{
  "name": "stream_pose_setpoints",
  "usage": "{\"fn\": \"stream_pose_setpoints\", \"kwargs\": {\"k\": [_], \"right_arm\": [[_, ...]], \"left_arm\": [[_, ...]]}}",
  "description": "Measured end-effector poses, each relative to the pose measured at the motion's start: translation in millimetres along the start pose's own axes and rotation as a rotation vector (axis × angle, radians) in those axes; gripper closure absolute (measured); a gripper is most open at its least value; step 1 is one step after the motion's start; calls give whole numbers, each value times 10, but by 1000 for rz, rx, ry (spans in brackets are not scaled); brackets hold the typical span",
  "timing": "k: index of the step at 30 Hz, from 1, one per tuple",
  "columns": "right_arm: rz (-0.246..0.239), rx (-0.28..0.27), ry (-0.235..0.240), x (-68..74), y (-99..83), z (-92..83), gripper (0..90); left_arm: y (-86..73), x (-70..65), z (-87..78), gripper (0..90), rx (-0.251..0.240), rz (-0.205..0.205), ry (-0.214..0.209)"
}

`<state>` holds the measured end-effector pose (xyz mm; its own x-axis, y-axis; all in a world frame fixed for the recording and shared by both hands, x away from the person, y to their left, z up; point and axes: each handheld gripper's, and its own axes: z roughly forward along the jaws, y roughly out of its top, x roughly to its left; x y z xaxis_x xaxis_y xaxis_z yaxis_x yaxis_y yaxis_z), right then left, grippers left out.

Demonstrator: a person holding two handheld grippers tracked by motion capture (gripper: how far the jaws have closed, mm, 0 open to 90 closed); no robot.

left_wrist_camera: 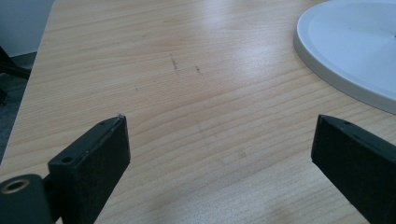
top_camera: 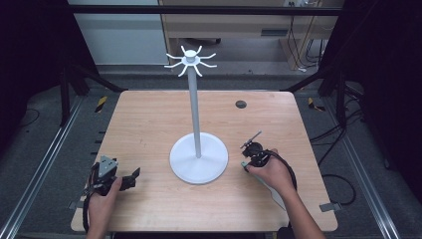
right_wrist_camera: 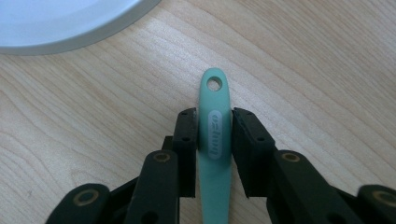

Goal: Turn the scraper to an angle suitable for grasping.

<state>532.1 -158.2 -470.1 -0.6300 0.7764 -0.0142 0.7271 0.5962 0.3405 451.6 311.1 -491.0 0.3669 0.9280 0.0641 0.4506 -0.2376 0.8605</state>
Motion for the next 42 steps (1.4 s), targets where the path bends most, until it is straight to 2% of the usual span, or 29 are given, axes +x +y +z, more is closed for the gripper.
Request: {"fn": "stream_pose_setpoints", "kwargs": {"k": [8,9,10,13,24,42], "right_arm": [[-7,0,10,14,-3,-4,742],[-20,-4,10,9,-5,-5,742],[-9,-5,9,18,-8,-12,743],[-18,-31,3,9,-21,-44,744],[12,-124,1,-37,-37,-275,746],[22,-187,-21,-91,-8,-578,746]], "left_arm": [[0,2,-3,38,-2,-3,2],[-1,3,-3,38,-2,-3,2],[-1,4,-3,38,-2,-3,2],[-1,3,-3,38,-2,-3,2],[0,-1,-1,38,0,0,1],[0,-4,-3,38,-1,-1,-2]]}}
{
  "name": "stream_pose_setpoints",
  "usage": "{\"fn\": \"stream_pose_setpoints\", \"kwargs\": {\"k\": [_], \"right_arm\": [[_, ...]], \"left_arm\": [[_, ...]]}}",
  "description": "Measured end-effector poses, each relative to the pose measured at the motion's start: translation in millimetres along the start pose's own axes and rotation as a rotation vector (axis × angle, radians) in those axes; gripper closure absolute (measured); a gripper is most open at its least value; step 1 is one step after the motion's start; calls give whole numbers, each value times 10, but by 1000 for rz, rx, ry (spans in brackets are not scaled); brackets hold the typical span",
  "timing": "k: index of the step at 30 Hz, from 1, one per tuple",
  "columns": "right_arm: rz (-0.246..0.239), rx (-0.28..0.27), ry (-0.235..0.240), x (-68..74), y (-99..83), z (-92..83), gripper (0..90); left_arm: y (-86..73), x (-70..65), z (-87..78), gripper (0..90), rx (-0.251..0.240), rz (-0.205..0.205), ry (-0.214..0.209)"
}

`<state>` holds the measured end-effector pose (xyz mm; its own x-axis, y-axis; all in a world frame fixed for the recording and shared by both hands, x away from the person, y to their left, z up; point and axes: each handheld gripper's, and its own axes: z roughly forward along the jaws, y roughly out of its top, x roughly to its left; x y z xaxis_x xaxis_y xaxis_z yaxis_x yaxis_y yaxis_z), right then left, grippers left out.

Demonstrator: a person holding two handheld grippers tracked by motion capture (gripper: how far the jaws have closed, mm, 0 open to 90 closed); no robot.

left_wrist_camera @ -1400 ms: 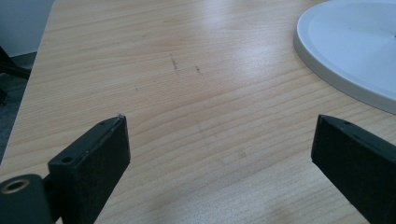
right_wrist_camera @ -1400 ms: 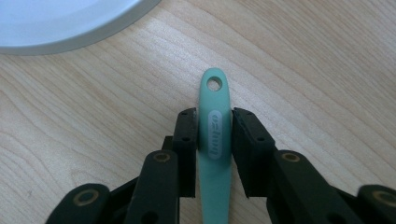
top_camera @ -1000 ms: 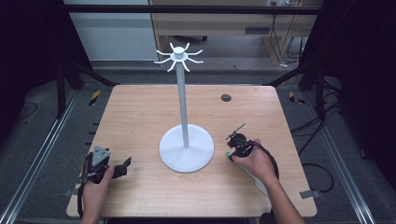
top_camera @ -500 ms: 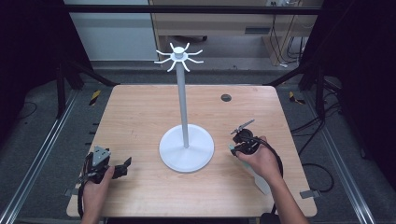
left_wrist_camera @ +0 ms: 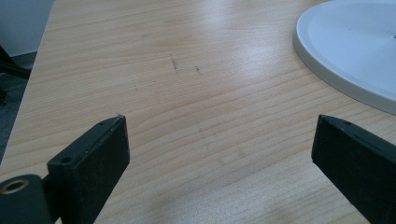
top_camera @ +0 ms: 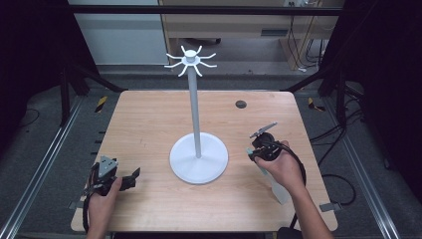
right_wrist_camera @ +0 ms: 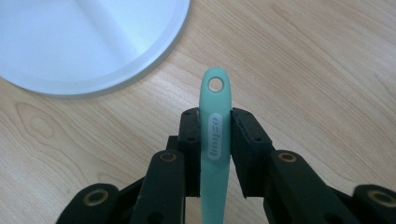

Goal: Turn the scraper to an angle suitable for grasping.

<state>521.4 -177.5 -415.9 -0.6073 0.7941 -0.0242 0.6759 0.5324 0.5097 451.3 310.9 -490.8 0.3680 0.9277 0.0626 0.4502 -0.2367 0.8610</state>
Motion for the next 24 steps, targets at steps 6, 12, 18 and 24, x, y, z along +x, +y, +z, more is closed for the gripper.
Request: {"fn": "stream_pose_setpoints", "kwargs": {"k": [6,12,18,24], "right_arm": [[3,-37,-9,-12,39,-112,746],[8,-81,-20,-41,79,-224,746],[7,-115,-23,-46,116,-299,747],[9,-162,-32,-63,158,-362,747]], "left_arm": [[0,-4,6,38,2,2,-1],[0,-6,5,38,0,0,-1],[0,-4,6,38,2,1,-2],[0,-4,6,38,1,1,-2]]}}
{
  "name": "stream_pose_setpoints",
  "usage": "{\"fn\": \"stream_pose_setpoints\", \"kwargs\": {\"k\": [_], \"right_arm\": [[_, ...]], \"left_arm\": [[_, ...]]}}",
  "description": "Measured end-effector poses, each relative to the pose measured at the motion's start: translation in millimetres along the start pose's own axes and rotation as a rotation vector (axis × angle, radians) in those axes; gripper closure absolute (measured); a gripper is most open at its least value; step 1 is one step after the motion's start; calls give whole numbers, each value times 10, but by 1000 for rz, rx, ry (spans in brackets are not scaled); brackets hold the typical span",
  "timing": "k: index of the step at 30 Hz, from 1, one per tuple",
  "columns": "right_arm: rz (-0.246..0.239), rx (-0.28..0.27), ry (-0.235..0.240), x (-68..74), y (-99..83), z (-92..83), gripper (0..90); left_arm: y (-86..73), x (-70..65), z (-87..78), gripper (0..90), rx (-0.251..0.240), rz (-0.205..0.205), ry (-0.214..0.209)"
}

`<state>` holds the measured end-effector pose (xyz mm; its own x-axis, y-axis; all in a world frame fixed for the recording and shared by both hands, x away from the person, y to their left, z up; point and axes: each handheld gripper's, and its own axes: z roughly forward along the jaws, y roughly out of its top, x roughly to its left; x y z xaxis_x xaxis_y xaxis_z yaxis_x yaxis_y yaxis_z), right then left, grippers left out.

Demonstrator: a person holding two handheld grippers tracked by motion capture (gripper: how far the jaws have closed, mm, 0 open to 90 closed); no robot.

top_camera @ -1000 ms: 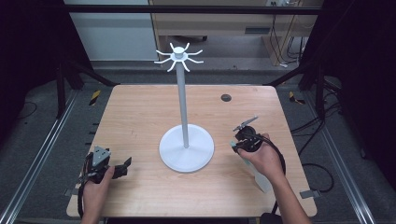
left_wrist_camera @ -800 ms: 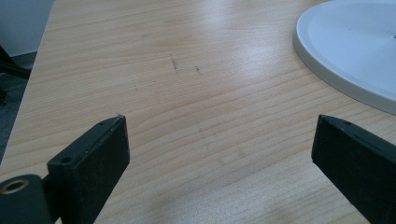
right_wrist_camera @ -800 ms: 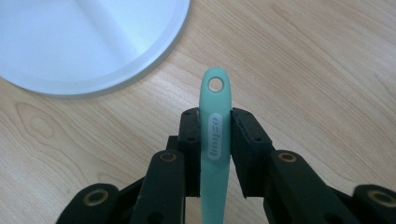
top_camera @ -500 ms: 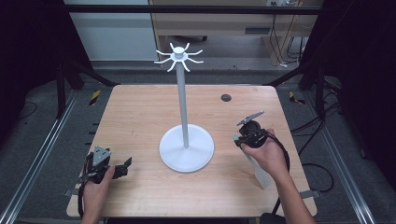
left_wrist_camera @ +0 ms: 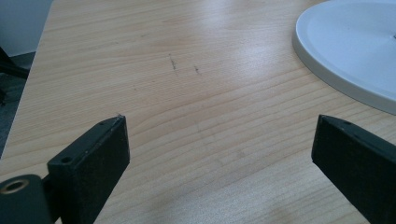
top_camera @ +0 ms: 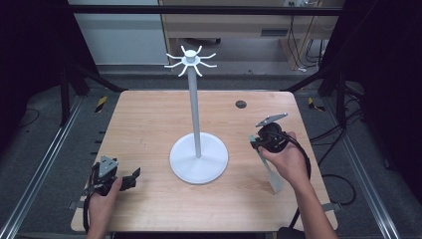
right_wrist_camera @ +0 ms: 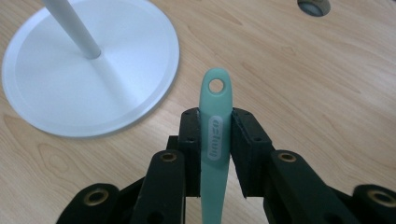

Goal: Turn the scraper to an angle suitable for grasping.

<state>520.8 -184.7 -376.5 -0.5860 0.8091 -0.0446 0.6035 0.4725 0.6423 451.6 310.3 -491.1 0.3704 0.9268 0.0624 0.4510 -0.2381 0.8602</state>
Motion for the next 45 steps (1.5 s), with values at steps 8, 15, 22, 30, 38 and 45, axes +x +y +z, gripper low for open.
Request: {"fn": "stream_pose_setpoints", "kwargs": {"k": [8,15,22,30,38,45], "right_arm": [[1,-50,-12,-14,46,-34,747],[3,-91,-16,-28,139,-117,747],[1,-140,-22,25,229,-205,747],[-17,-192,-21,70,324,-284,748],[-20,-236,-5,116,392,-337,747],[-30,-243,-3,173,444,-292,747]], "left_arm": [[-3,1,0,38,-2,-4,-3],[0,9,7,38,1,-7,-8],[-2,8,-7,38,-9,-17,-14],[3,-29,19,39,-1,-3,-24],[-9,-44,33,39,-1,-27,-43],[15,-95,33,39,-1,-2,-52]]}}
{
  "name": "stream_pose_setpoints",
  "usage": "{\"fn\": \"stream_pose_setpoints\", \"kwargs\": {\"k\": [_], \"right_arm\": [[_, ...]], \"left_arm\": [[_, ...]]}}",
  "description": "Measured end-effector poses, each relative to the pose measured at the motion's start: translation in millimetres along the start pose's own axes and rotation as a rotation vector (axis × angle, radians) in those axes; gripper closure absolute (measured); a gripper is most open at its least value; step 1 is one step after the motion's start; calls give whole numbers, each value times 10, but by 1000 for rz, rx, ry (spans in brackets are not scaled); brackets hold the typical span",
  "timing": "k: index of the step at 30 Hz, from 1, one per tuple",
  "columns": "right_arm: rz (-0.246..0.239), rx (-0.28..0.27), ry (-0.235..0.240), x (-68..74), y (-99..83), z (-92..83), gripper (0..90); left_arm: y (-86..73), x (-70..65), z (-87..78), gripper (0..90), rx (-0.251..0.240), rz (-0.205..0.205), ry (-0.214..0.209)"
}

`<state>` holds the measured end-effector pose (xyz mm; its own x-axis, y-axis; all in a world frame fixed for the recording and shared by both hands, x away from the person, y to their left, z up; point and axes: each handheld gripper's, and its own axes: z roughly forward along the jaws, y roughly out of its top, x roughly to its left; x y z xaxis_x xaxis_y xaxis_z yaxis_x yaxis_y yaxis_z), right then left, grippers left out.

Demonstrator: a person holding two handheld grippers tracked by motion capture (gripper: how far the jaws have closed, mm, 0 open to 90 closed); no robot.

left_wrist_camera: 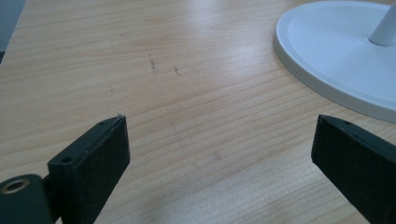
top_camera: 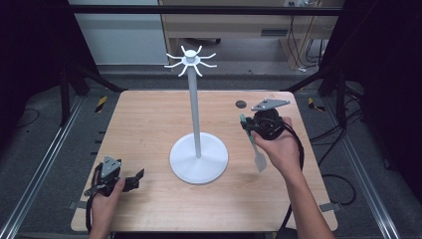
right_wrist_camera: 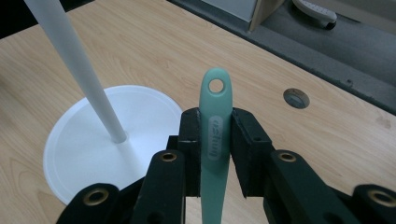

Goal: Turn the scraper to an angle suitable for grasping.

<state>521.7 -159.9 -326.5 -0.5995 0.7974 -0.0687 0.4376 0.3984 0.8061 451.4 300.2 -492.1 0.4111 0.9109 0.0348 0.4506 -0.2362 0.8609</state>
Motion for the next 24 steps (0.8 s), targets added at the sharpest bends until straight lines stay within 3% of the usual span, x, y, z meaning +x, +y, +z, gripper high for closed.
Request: {"fn": "stream_pose_setpoints", "kwargs": {"k": [12,14,16,24], "right_arm": [[15,-38,-4,35,25,-32,747],[17,-46,-4,35,30,-43,747],[15,-51,-4,35,37,-53,747],[19,-86,-3,47,97,-116,747]], "left_arm": [[5,-37,21,40,3,17,-5],[-2,-31,22,39,-2,2,-7],[4,-35,32,40,4,16,-6],[1,-36,28,40,-1,7,-9]]}}
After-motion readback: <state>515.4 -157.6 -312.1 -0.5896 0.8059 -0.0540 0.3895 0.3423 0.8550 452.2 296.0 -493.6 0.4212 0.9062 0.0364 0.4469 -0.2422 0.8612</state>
